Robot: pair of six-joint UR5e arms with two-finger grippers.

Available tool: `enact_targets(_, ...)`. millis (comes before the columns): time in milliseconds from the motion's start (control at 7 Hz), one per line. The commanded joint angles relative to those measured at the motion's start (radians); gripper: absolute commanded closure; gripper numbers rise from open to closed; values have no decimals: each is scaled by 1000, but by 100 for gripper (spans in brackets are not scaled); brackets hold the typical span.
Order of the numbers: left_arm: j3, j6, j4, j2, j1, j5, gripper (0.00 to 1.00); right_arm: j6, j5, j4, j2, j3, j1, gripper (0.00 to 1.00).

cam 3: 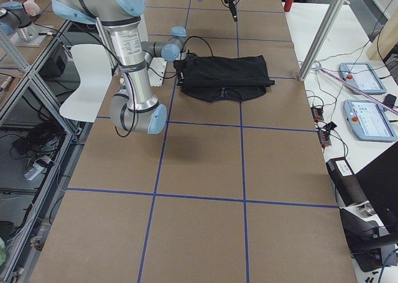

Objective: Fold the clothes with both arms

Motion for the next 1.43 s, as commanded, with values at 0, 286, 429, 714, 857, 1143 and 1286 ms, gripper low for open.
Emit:
enact_targets(0, -7, -8, 0, 0, 0, 0, 0, 146, -2, 9, -28, 38, -39, 84)
enact_targets(286, -7, -8, 2, 0, 2, 0, 0, 144, 16, 9, -80, 106, -19, 0)
enact_targets(429, -7, -8, 2, -3, 2, 0, 0, 146, 41, 9, -86, 141, 7, 0)
enact_targets(714, -7, -8, 2, -4, 2, 0, 0, 141, 36, 11, -17, 64, 59, 0)
enact_targets(857, -7, -8, 2, -4, 2, 0, 0, 103, 32, 3, 89, -54, 90, 0)
enact_targets(1143, -7, -8, 2, -3, 2, 2, 0, 43, 19, -3, 143, -139, 109, 59)
enact_targets(1286, -7, -8, 2, -3, 2, 0, 0, -8, 1, -16, 140, -141, 109, 79)
